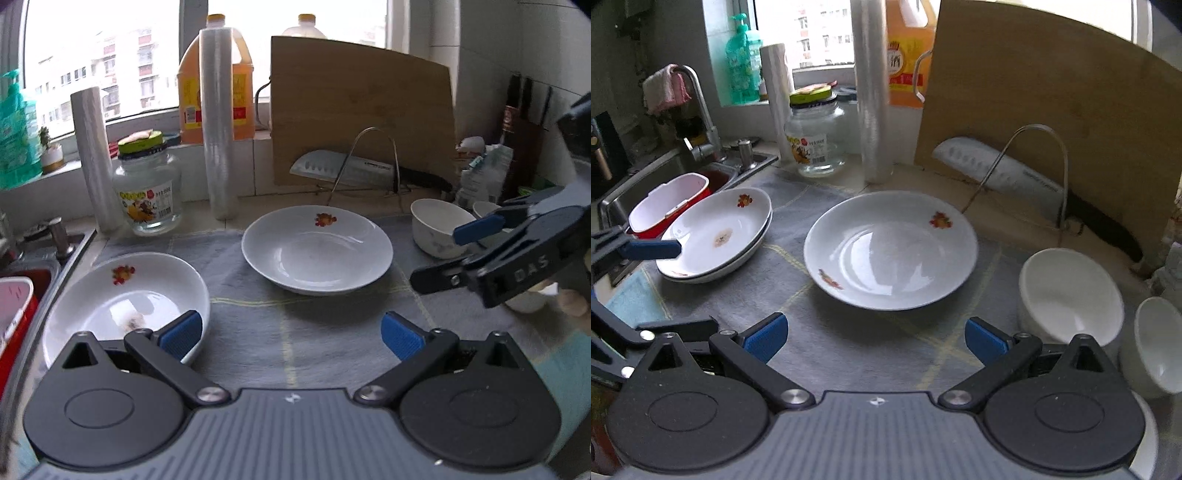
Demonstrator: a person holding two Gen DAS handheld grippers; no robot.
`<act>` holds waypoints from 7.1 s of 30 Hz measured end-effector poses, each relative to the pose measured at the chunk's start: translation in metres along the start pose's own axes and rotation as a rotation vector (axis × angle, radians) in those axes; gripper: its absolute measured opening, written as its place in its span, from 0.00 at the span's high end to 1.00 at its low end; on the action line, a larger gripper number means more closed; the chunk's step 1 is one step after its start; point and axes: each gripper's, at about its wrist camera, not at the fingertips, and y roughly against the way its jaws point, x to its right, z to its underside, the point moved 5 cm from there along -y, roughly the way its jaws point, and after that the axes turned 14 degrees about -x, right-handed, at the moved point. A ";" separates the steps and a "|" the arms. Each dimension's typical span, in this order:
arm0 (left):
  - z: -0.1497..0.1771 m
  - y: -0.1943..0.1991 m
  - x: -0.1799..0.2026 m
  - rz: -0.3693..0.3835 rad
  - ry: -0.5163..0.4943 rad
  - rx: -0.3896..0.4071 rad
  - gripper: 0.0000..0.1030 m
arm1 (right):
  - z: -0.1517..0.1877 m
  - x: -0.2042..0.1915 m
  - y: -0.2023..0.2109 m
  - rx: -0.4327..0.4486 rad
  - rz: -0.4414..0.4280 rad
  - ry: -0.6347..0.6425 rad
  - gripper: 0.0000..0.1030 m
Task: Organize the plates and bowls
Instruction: 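Move both tools back to the clean white plate on the towel, then grip the clean plate rim with the left tool while the right tool grips the opposite rim, then lift and carry the clean plate with both tools toward the stack, then lower the clean plate onto the stacked plates with both tools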
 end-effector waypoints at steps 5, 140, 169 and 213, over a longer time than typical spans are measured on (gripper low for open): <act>-0.001 -0.017 0.018 -0.012 0.030 -0.041 0.01 | -0.001 0.016 0.009 0.019 -0.010 0.008 0.00; -0.021 -0.061 0.024 0.022 -0.105 -0.093 0.01 | -0.123 0.009 -0.106 -0.330 -0.370 0.370 0.00; 0.006 0.008 -0.028 -0.027 -0.045 -0.078 0.01 | -0.135 -0.082 -0.075 -0.264 -0.409 0.460 0.00; 0.010 -0.015 -0.123 -0.043 0.091 -0.166 0.01 | -0.183 -0.164 -0.154 -0.295 -0.434 0.520 0.00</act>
